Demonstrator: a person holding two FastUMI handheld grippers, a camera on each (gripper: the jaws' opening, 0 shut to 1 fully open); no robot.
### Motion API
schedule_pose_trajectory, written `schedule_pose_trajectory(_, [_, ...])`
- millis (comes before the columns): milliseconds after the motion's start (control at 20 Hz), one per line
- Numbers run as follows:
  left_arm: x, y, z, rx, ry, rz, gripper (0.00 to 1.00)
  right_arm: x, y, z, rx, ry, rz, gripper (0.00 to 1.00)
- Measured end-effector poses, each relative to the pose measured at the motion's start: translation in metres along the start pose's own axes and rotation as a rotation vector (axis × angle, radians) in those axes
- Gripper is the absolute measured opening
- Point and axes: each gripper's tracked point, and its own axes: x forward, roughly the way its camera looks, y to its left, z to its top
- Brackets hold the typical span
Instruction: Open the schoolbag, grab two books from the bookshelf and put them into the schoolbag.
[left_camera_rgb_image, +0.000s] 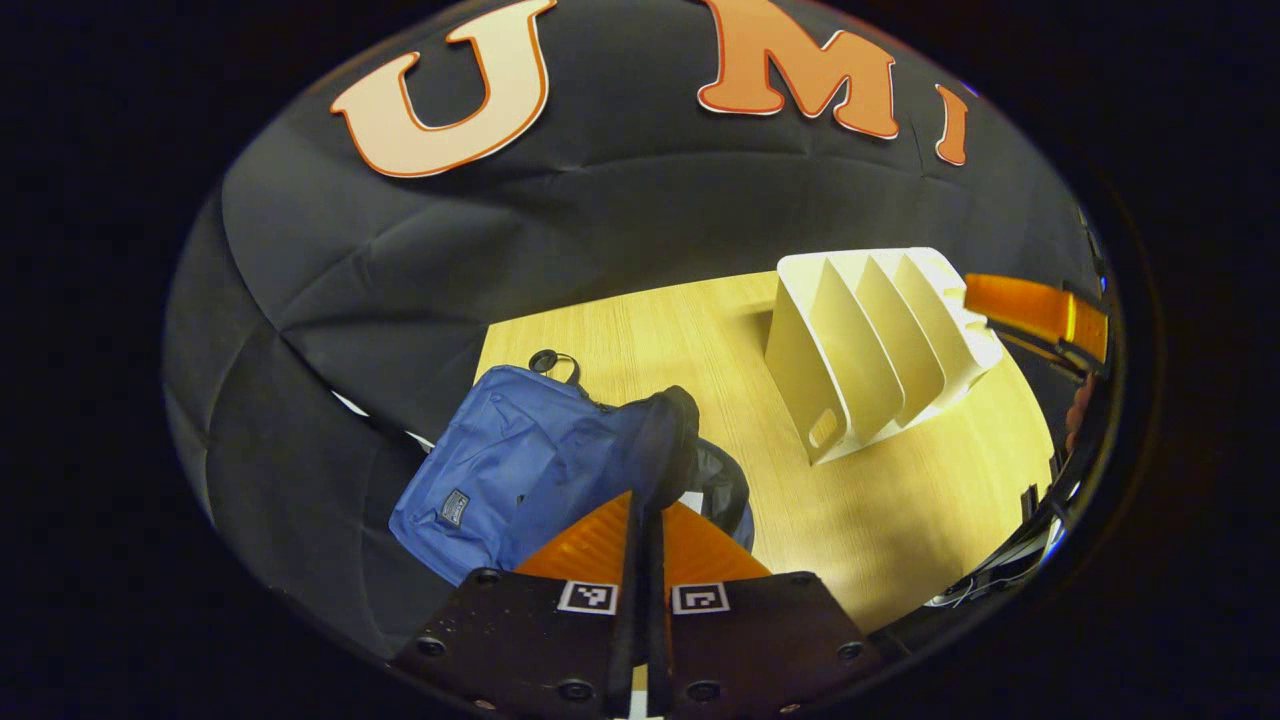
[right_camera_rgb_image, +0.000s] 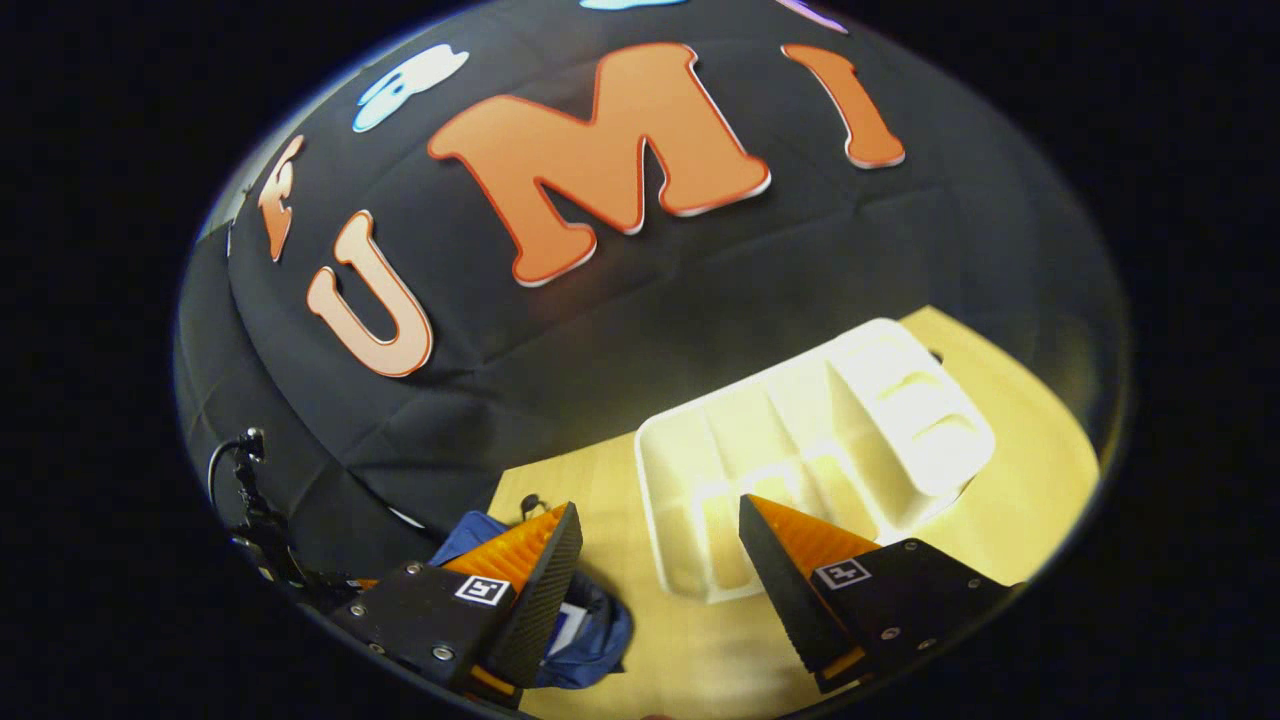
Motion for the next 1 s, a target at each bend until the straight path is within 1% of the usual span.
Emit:
schedule_pose_trajectory(50, [0.0,-0.009,0.001,-0.001,-0.018,-0.006,0.11,-0.008,-0.009,0.009,-0.022,-0.018,-0.011,0.94])
schedule_pose_trajectory(100, [-0.001,-0.018,0.003,-0.008,-0.04,-0.017,0.17,-0.01,-0.013,0.017,-0.038,-0.032,-0.022,0.94])
schedule_pose_trajectory(200, [-0.005,-0.039,0.009,-0.032,-0.077,-0.039,0.35,-0.014,-0.028,0.022,-0.054,-0.044,-0.035,0.94])
schedule_pose_trajectory(300, [-0.007,-0.051,0.021,-0.038,-0.123,-0.03,0.36,-0.024,-0.044,0.027,-0.073,-0.058,-0.054,0.95])
schedule_pose_trajectory(350, [-0.011,-0.058,0.03,-0.04,-0.155,-0.03,0.45,-0.027,-0.049,0.029,-0.086,-0.065,-0.063,0.95])
schedule_pose_trajectory(400, [-0.015,-0.066,0.038,-0.036,-0.184,-0.03,0.49,-0.028,-0.051,0.032,-0.1,-0.073,-0.063,0.95])
schedule_pose_trajectory(450, [-0.017,-0.073,0.046,-0.029,-0.223,-0.028,0.6,-0.03,-0.053,0.033,-0.111,-0.076,-0.068,0.95])
schedule_pose_trajectory(550, [-0.027,-0.083,0.065,-0.03,-0.3,-0.013,0.74,-0.036,-0.055,0.037,-0.126,-0.093,-0.063,0.96])
schedule_pose_trajectory(650, [-0.04,-0.097,0.093,-0.042,-0.423,-0.013,0.73,-0.045,-0.055,0.047,-0.166,-0.155,-0.071,0.96])
schedule_pose_trajectory(800, [-0.064,-0.117,0.124,-0.054,-0.595,-0.008,0.73,-0.059,-0.054,0.064,-0.28,-0.269,-0.105,0.95])
schedule_pose_trajectory(900, [-0.079,-0.132,0.141,-0.072,-0.685,-0.029,0.73,-0.067,-0.05,0.074,-0.352,-0.334,-0.118,0.96])
schedule_pose_trajectory(1000, [-0.096,-0.149,0.156,-0.099,-0.787,-0.073,0.73,-0.073,-0.05,0.08,-0.393,-0.377,-0.132,0.96])
